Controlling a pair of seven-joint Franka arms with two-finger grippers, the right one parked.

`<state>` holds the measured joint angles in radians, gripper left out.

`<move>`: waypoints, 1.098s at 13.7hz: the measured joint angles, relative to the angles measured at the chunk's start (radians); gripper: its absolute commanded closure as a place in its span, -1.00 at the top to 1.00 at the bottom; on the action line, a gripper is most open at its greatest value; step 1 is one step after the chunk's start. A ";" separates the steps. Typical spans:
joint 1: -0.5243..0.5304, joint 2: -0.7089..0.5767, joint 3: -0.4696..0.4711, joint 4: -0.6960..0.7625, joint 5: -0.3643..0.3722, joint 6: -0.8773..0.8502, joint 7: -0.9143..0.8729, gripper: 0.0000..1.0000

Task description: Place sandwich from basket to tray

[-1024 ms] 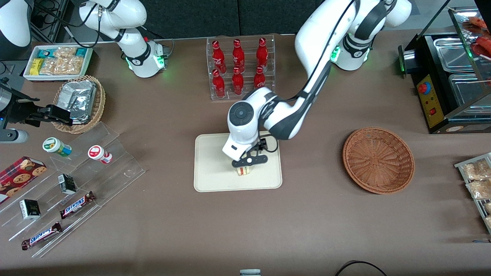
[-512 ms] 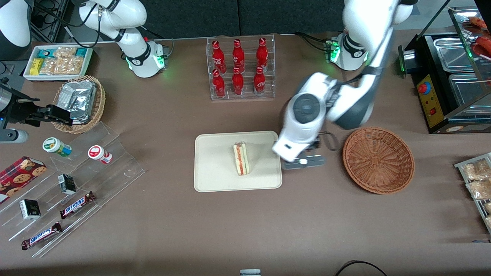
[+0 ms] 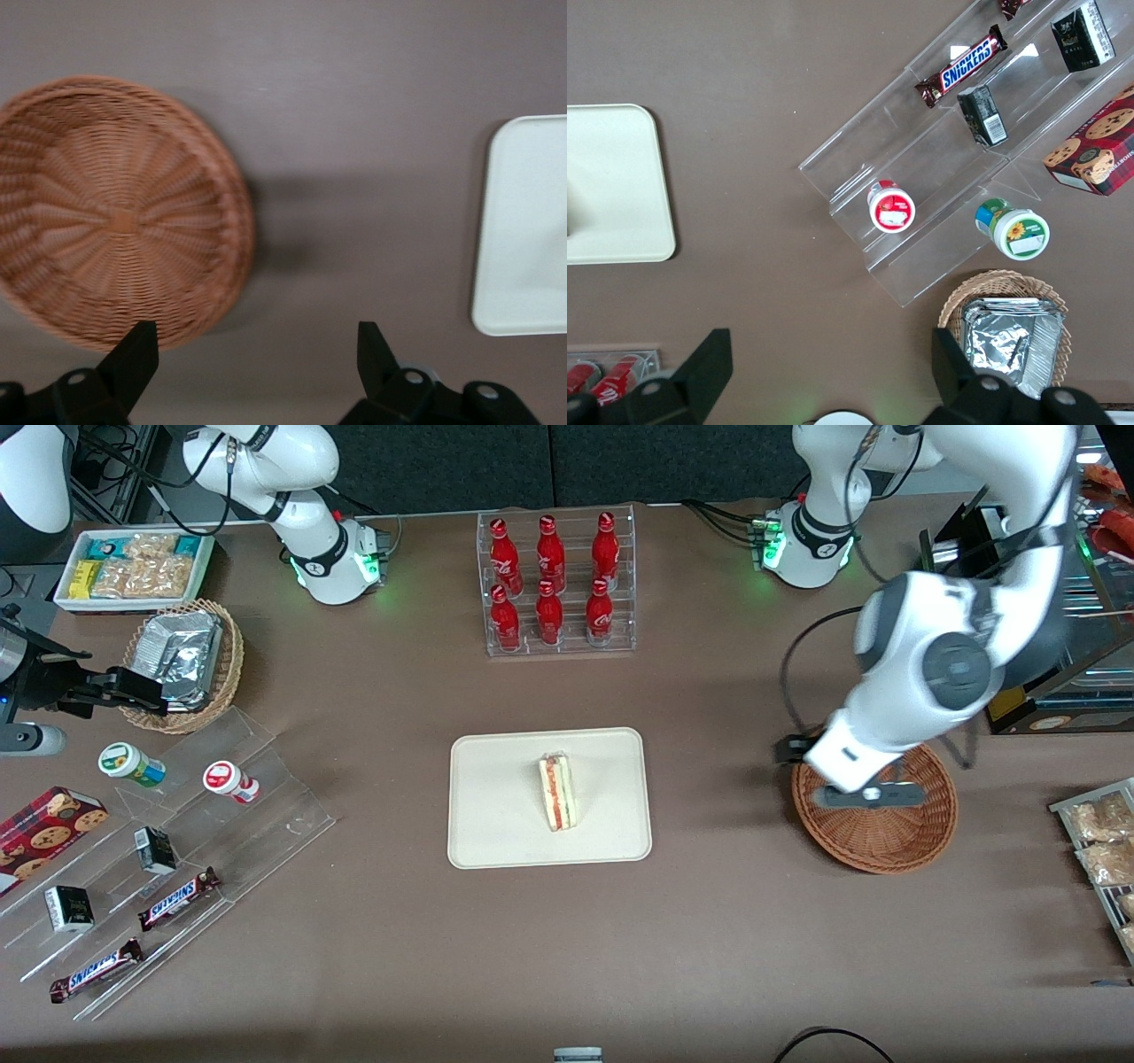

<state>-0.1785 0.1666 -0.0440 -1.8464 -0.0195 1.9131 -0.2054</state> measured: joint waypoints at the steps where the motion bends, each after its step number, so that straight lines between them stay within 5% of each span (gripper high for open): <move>1: 0.036 -0.029 0.000 -0.010 -0.006 -0.029 0.047 0.99; 8: 0.218 -0.222 0.002 -0.003 -0.017 -0.169 0.222 0.99; 15: 0.227 -0.318 -0.006 0.056 -0.013 -0.287 0.222 0.99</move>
<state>0.0482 -0.1511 -0.0504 -1.7904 -0.0326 1.6257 0.0169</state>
